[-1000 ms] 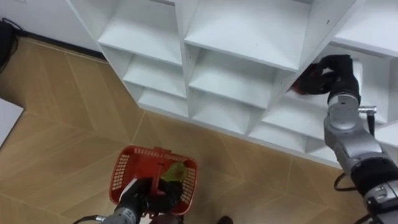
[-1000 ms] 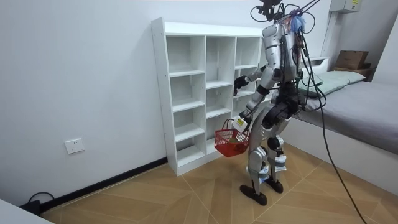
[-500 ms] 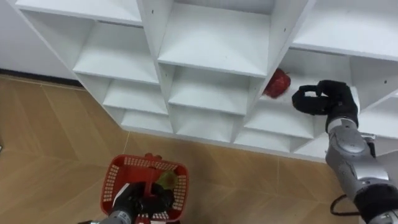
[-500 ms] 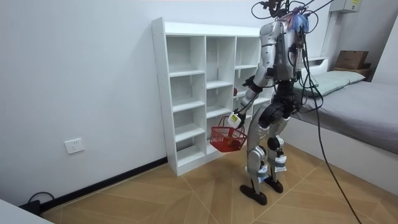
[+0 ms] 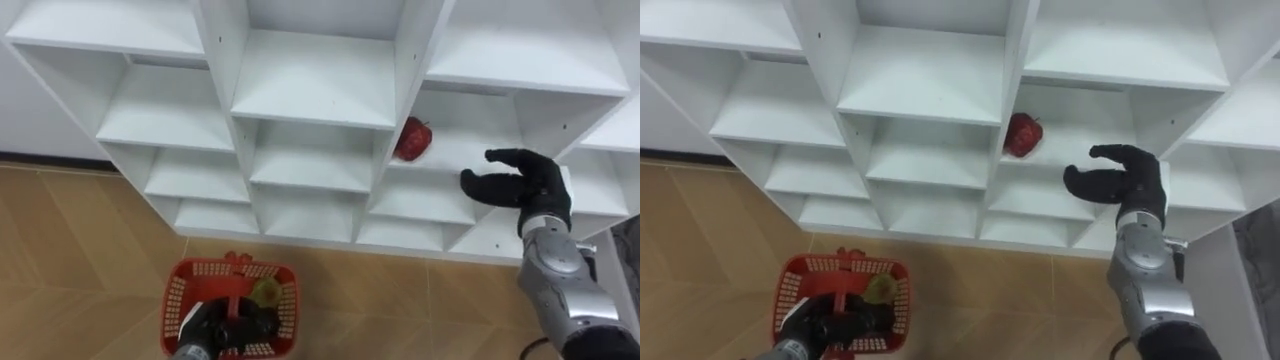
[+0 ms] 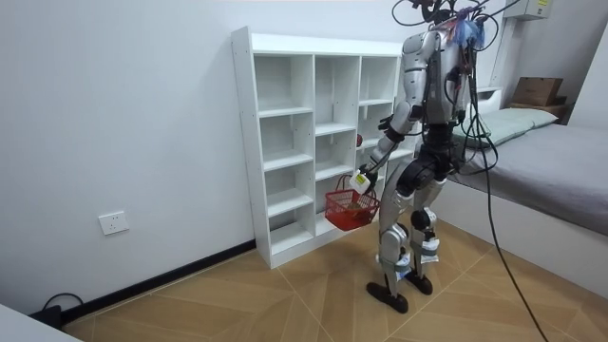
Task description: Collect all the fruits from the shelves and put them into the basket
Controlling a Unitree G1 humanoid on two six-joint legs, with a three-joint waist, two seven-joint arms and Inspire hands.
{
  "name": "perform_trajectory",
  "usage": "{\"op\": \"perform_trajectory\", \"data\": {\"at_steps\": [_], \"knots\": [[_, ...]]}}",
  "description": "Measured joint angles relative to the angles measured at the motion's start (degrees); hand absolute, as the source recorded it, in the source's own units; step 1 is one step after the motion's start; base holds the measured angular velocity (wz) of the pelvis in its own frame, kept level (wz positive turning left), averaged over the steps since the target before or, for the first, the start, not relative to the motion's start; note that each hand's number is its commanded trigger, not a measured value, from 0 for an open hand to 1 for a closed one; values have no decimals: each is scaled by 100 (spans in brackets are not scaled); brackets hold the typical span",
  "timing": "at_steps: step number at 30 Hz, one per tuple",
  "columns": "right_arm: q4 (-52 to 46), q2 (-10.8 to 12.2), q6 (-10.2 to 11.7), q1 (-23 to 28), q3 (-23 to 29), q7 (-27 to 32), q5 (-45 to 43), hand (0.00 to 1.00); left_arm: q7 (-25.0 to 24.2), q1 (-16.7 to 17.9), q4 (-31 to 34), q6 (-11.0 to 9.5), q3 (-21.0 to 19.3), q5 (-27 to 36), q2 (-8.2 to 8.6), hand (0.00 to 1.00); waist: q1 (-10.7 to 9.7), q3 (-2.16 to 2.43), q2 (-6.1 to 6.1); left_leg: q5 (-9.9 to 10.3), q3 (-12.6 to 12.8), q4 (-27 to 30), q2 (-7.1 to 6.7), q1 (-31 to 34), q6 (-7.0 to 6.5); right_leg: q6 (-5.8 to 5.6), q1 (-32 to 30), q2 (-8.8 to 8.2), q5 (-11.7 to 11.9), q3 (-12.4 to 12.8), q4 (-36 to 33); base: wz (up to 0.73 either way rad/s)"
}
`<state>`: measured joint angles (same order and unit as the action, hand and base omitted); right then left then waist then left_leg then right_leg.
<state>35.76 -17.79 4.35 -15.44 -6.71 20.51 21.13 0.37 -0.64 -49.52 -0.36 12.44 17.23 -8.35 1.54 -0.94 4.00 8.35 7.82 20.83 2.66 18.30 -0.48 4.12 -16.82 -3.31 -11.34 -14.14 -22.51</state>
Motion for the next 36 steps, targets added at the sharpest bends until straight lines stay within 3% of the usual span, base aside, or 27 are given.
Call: {"op": "perform_trajectory", "data": {"at_steps": [6, 14, 19, 24, 29, 36], "knots": [[-130, 2, 314, -1, 68, 128, -917, 0, 36, 12, -11, -21, -100, -166, 18, 100, 33, -1, 2, 0, -22, -10, -4, 3, 0, 1, 5, 6, 1, 0, 29, 0], [-176, -4, 314, -10, -121, 249, -1022, 0, 113, 7, -19, -21, -66, -153, -8, 100, 54, -10, 74, 0, -12, -23, -6, 30, 0, -7, -13, 4, -4, 6, 63, 0], [-156, -12, 314, -128, -133, 233, -1090, 0, 19, -84, -142, -56, -35, -169, -37, 100, 121, -59, 172, 0, 9, 31, 12, 198, 0, 2, -170, 8, 2, 5, 30, 0], [163, -91, 307, -316, -336, -57, -1090, 0, -5, -81, -155, -56, 15, -159, -63, 100, 353, -82, 197, 0, 7, 58, 23, 287, 0, 4, -248, 10, 1, -17, 24, 2], [541, -83, 194, -571, -783, -481, -1169, 0, -82, -109, -236, -75, 200, -159, -117, 100, 423, -105, 194, 0, -49, 47, -6, 309, 0, -2, -252, -13, -23, -63, -4, 7], [686, -87, 138, -626, -885, -783, -1273, 0, -112, -141, -417, -92, 354, -118, -170, 100, 642, -161, 190, -4, -79, 68, -45, 474, -6, -25, -387, -65, -54, -126, -44, 6]]}}
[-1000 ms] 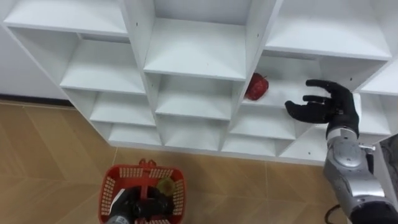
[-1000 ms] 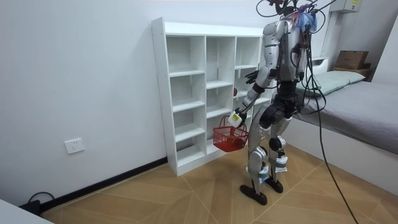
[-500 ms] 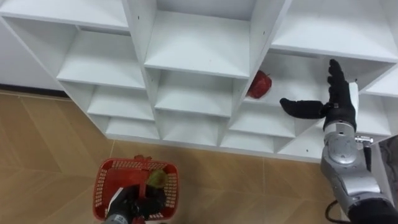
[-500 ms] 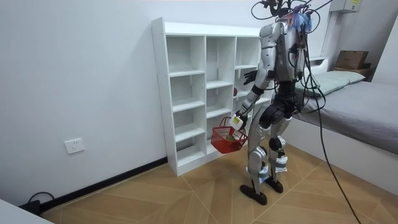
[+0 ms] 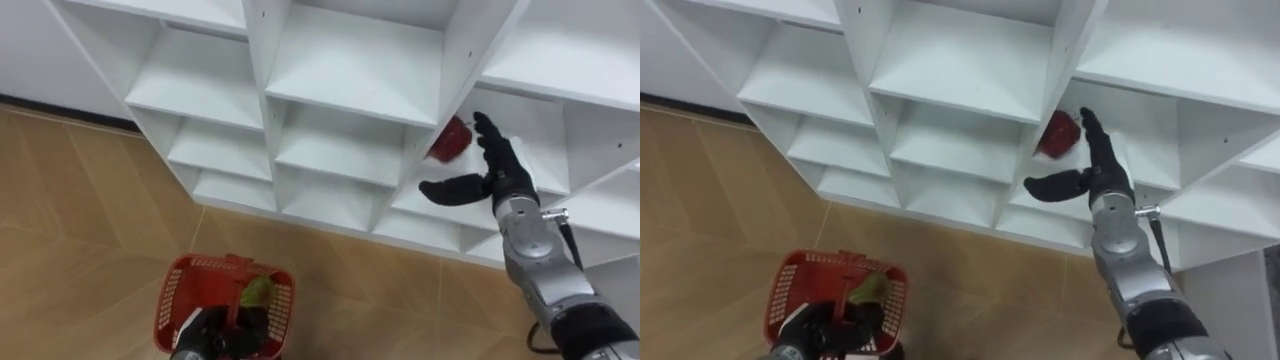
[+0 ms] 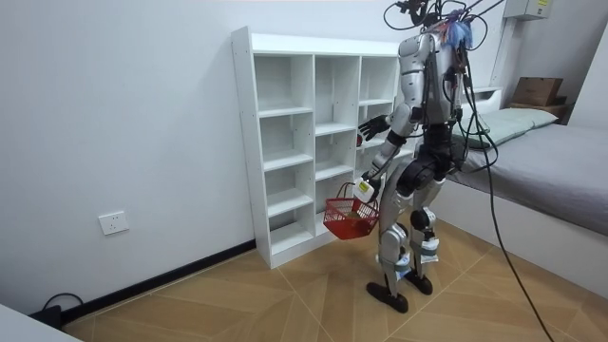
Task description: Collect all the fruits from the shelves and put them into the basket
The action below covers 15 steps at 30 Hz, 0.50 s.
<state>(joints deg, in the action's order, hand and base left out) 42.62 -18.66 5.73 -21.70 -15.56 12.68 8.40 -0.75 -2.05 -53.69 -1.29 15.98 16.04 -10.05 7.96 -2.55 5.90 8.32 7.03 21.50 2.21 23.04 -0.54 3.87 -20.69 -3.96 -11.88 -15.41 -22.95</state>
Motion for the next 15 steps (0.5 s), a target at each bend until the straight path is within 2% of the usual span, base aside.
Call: {"op": "perform_trajectory", "data": {"at_steps": [3, 10, 15], "knots": [[217, -25, -20, -166, -8, -45, -98, 0, 1, -57, -45, -5, 0, 2, -5, 100, 15, -26, 18, -4, -32, -2, -3, 75, -7, 3, -56, -3, -1, -39, 8, 5], [626, -27, -47, -535, -8, -48, -447, 0, -58, -152, -46, -5, 3, 1, 6, 100, 24, -37, 36, -5, -89, -10, -25, 237, -7, 11, -240, -12, -9, -49, -72, 1], [660, -29, -91, -549, -6, 33, -454, 0, -65, -201, -28, -7, 106, -2, 3, 100, 18, -44, 43, -5, -114, 21, -38, 274, -7, 4, -255, -23, -32, -59, -86, 1]]}}
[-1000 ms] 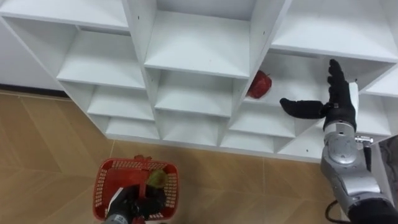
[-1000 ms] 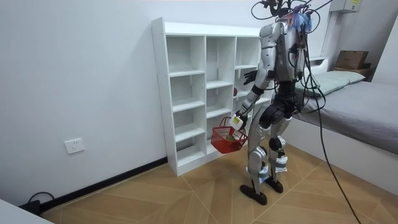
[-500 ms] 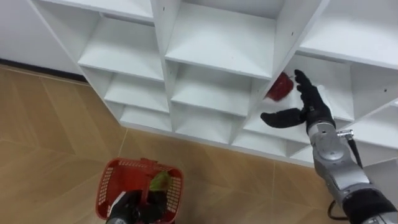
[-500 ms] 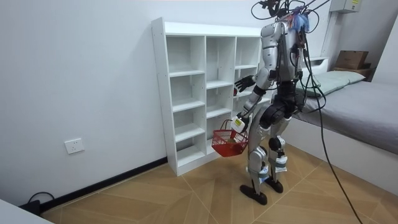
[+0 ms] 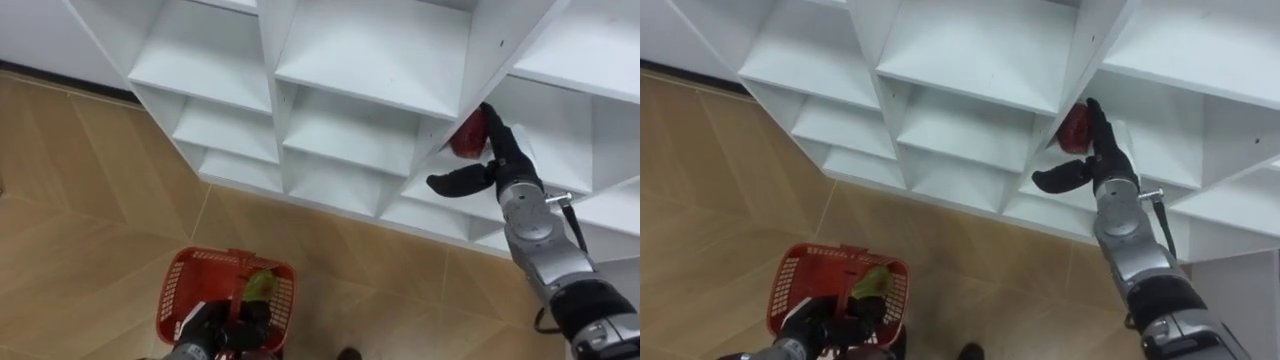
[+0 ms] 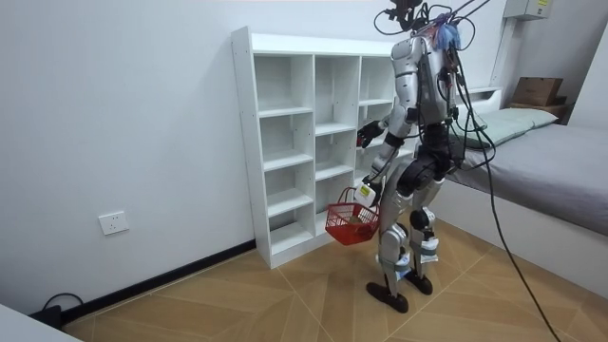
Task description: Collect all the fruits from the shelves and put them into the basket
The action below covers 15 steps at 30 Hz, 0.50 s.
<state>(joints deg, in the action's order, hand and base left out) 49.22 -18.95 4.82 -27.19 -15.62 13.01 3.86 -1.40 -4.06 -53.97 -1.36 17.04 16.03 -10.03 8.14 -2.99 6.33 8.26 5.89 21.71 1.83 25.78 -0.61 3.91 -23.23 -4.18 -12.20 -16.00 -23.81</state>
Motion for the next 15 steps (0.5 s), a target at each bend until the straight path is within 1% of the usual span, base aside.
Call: {"op": "perform_trajectory", "data": {"at_steps": [2, 4, 7, 10, 11, 12, 13, 15], "knots": [[0, -2, 0, -4, 17, 64, -52, 0, 1, -8, 1, 0, -3, 0, -1, 100, 2, 1, -1, 0, -28, 40, -3, 65, 0, 0, -39, -1, -2, -8, -13, 5], [7, -6, -18, -14, 70, 156, -118, 0, 1, -26, 8, 0, 4, 4, -2, 100, 1, -5, -6, 0, -137, 98, -25, 175, 0, 2, -117, -14, -4, -42, -67, 9], [234, -13, -76, -135, 59, 271, -117, 0, 12, -39, 9, 1, 93, 7, -1, 100, 16, -9, -6, -3, -141, 104, -80, 198, -6, -15, -197, -97, -82, -53, -209, 8], [346, -13, -88, -177, 59, 356, -158, 0, 46, -60, 18, 1, 124, 5, 9, 100, 39, -16, 5, -12, -148, 105, -105, 198, -21, -21, -217, -136, -117, -61, -248, 7], [408, -15, -100, -223, 59, 387, -168, 58, 70, -62, 51, 1, 130, 5, 12, 100, 36, -23, 6, -19, -154, 104, -132, 200, -31, -25, -236, -176, -145, -78, -308, 8], [427, -19, -119, -234, 59, 441, -166, 85, 75, -54, 85, 1, 130, 5, 11, 100, 44, -25, 3, -23, -165, 104, -137, 209, -37, -27, -238, -180, -146, -91, -308, 8], [437, -19, -121, -236, 60, 463, -164, 100, 77, -33, 106, 2, 129, 4, 8, 100, 50, -26, 4, -24, -173, 104, -140, 216, -38, -28, -243, -181, -146, -99, -307, 9], [446, -42, -126, -271, 62, 576, -166, 100, 83, -7, 146, 6, 131, 9, 7, 100, 55, -28, 3, -33, -202, 107, -151, 276, -50, -29, -297, -192, -146, -130, -314, 6]]}}
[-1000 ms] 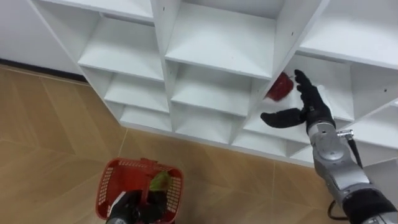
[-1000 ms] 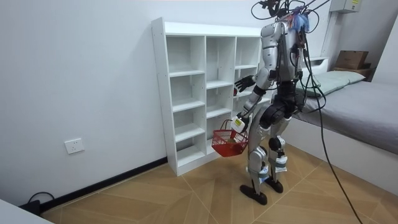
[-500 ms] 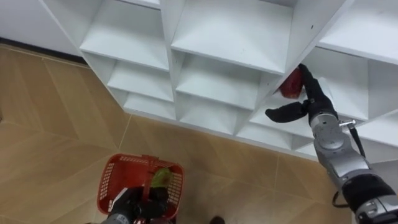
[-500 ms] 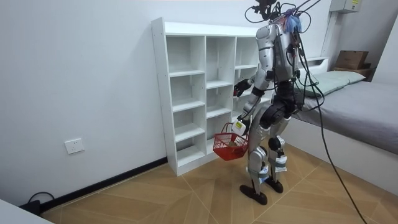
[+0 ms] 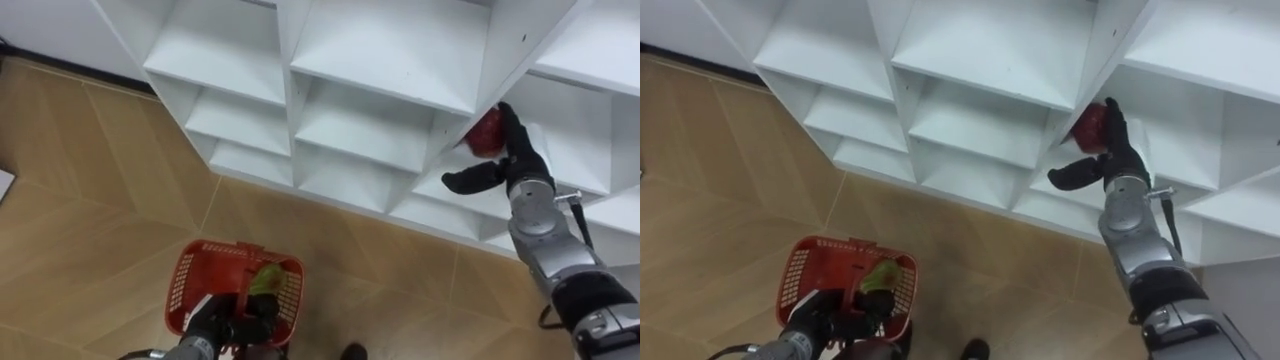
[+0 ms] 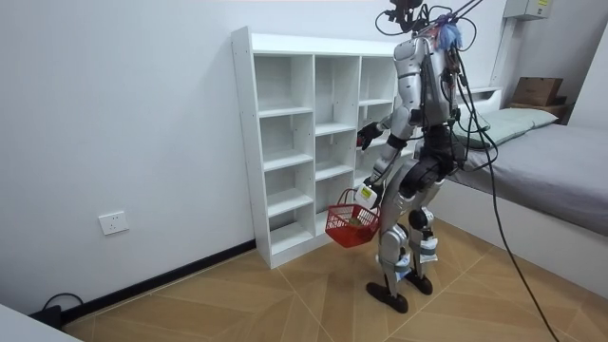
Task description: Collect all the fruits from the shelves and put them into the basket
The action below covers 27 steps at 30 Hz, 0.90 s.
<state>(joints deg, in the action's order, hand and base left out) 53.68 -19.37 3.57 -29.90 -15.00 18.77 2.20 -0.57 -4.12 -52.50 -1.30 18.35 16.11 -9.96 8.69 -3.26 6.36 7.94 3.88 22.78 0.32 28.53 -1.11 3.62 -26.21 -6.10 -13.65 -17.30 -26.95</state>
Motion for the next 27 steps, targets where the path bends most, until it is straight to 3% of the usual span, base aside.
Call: {"op": "perform_trajectory", "data": {"at_steps": [7, 12, 27], "knots": [[13, -163, -71, -112, 13, 310, -23, 100, 12, 36, 89, 3, 58, -6, 0, 100, 15, -1, -2, 0, -8, 5, -3, 53, -1, -1, -36, -1, 0, -19, 16, 0], [19, -178, -127, -131, 112, 447, -18, 100, 14, 64, 239, 2, 105, -24, 20, 100, 123, -15, -21, 0, 0, -7, 2, 60, 0, -1, -39, 7, -1, -17, 26, 0], [24, -184, -171, -140, 120, 526, 104, 100, 6, 70, 238, 2, 99, -53, 19, 100, 151, -26, -36, 0, 17, -9, 9, 78, 0, -1, -80, 9, -1, 4, 22, 0]]}}
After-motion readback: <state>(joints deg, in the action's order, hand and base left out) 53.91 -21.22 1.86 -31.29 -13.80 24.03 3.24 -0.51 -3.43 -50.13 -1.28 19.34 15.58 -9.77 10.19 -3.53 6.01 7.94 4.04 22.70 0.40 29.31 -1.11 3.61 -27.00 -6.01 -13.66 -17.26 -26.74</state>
